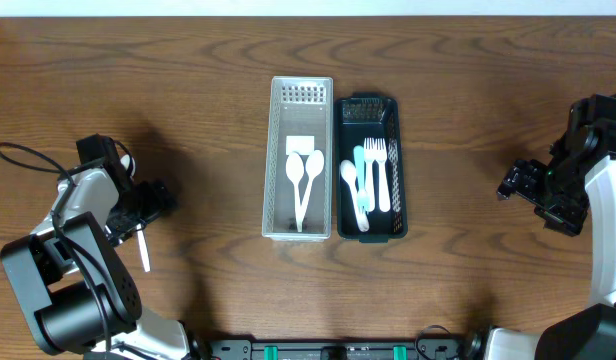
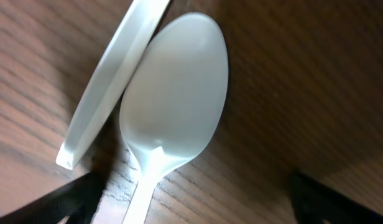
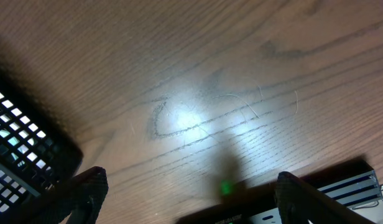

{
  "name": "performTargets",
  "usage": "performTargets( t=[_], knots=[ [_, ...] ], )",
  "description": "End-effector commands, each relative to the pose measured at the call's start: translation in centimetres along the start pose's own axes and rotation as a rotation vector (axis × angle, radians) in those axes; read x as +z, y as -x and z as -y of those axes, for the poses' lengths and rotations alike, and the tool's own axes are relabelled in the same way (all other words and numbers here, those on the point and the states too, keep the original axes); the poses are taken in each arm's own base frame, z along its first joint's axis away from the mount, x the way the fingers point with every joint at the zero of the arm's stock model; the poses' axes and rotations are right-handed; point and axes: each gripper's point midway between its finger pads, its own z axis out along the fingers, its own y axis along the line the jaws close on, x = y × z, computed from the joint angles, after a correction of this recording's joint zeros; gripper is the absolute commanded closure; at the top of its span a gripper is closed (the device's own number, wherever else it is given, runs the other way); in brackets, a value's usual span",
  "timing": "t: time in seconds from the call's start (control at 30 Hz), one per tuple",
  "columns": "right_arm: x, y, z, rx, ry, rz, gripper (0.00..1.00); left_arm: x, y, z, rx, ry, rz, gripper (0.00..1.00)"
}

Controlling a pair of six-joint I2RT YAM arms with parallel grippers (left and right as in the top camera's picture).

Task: Pack container
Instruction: 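Move the left gripper back to a white spoon and grasp it, then carry the spoon with the left gripper and release it in the clear basket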

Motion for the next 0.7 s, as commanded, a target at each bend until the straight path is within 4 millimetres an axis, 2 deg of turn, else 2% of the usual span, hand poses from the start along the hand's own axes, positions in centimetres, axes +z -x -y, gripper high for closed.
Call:
performTargets(
  t=[0.0, 0.07, 0.2, 0.37, 0.57, 0.67],
  knots=[
    [-0.42, -0.13, 0.22, -0.015, 0.001, 0.015, 0.11, 1.81, -1.2, -1.07, -0.002, 0.048, -0.06, 0.19],
    [-0.42, -0.13, 0.22, -0.015, 0.001, 0.015, 0.12, 1.8, -1.22, -1.08, -0.002, 0.048, -0.061, 0.33],
    [-0.42, -0.14, 0.22, -0.015, 0.0, 0.014, 0.12, 1.78, -1.38, -1.12, -0.001, 0.05, -0.068, 0.53],
    [-0.42, -0.13, 0.22, -0.015, 0.001, 0.015, 0.11, 1.76, -1.67, -1.19, -0.001, 0.053, -0.08, 0.57],
    [-0.42, -0.16, 0.23, -0.014, 0.0, 0.014, 0.12, 1.74, -1.9, -1.25, -0.001, 0.055, -0.089, 0.73],
    [-0.42, -0.16, 0.23, -0.014, 0.0, 0.014, 0.12, 1.74, -1.9, -1.25, -0.001, 0.055, -0.089, 0.77]
  ],
)
